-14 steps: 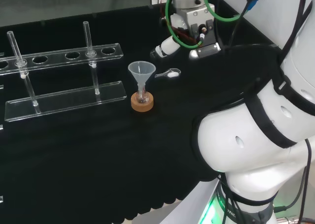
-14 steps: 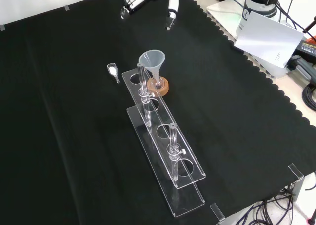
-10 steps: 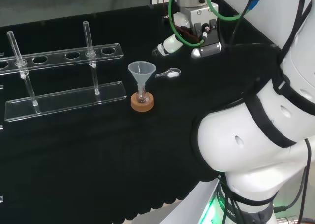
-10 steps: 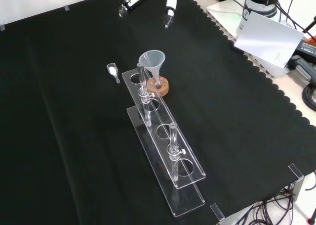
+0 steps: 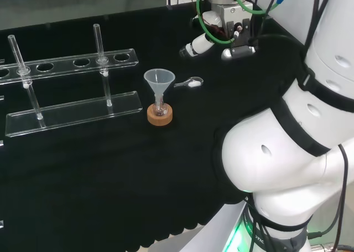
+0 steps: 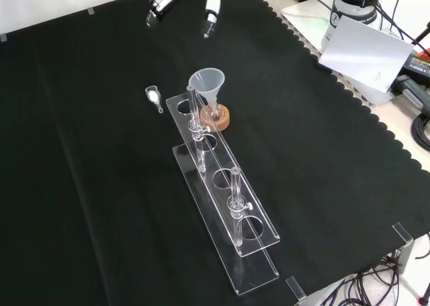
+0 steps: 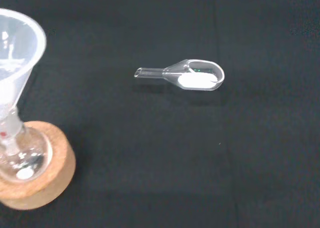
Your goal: Pick up the weighing funnel.
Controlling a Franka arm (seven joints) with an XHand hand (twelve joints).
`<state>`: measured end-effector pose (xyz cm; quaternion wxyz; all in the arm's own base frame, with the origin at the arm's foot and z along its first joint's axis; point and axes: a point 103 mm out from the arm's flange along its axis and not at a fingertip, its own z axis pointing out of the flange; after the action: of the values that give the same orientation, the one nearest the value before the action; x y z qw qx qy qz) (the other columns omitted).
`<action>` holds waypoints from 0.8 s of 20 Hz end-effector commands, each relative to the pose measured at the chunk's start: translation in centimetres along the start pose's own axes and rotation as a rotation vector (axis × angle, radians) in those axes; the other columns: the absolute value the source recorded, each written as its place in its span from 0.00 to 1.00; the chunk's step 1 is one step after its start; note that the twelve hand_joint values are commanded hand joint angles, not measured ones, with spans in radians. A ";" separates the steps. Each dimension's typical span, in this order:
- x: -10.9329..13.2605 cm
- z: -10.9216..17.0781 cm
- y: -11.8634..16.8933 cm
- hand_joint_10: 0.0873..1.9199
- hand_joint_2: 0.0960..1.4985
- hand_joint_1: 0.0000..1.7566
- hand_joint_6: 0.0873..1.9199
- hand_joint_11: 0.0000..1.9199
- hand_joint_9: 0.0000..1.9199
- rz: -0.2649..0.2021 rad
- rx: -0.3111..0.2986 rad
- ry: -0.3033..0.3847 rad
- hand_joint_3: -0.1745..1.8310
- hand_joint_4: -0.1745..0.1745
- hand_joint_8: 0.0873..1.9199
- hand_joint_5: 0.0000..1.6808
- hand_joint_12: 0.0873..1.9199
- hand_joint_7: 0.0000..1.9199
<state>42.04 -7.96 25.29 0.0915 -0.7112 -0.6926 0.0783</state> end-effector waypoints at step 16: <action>-6.3 5.8 10.6 0.25 0.43 0.45 0.00 0.23 0.34 -0.011 0.094 0.000 0.27 0.37 0.33 0.28 0.69 0.23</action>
<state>49.71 -13.46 19.72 0.1134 -0.7105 -0.6872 0.1006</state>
